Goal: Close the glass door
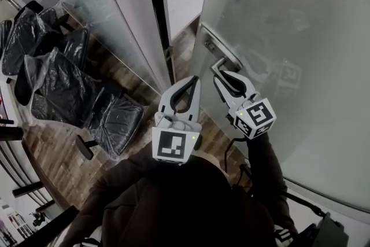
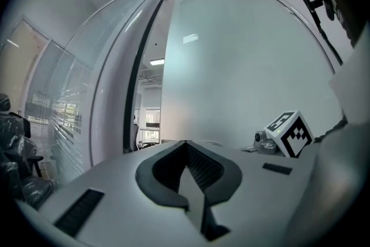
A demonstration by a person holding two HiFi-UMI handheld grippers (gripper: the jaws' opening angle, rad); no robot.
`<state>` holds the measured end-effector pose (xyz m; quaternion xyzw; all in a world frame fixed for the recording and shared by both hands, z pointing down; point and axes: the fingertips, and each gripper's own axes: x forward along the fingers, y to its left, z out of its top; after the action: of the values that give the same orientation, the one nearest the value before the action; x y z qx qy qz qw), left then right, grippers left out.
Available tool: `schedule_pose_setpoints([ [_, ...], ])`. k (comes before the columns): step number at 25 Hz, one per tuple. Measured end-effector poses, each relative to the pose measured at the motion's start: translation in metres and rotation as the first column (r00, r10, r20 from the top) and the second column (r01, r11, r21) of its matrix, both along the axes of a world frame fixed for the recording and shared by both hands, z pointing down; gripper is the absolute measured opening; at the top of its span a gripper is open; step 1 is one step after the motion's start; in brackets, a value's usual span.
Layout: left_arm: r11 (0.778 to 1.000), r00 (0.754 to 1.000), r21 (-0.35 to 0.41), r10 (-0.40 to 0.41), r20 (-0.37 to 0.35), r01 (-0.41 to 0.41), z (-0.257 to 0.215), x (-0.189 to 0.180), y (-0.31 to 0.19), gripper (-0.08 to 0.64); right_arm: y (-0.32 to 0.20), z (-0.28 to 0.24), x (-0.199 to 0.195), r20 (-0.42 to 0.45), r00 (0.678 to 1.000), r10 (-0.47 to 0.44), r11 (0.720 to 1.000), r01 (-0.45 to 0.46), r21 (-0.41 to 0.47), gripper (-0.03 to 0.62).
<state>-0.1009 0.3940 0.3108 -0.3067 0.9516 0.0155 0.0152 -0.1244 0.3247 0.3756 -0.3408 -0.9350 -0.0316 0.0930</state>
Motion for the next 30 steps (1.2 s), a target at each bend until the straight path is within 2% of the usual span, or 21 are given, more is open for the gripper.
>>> schedule_pose_setpoints([
  [6, 1.0, 0.998, 0.016, 0.011, -0.054, -0.01, 0.018, 0.005, 0.022, -0.003, 0.018, -0.001, 0.008, 0.001, 1.0, -0.017, 1.0, 0.017, 0.0, 0.066],
  [14, 1.0, 0.999, 0.004, -0.016, -0.047, 0.017, 0.022, 0.024, 0.025, -0.003, 0.037, 0.004, 0.034, 0.001, 0.999, -0.052, 0.999, 0.052, 0.0, 0.066],
  [30, 0.994, 0.995, -0.057, -0.097, -0.017, 0.096, -0.002, 0.062, 0.042, -0.003, 0.071, -0.001, 0.073, -0.013, 0.993, -0.119, 0.993, 0.119, -0.007, 0.066],
])
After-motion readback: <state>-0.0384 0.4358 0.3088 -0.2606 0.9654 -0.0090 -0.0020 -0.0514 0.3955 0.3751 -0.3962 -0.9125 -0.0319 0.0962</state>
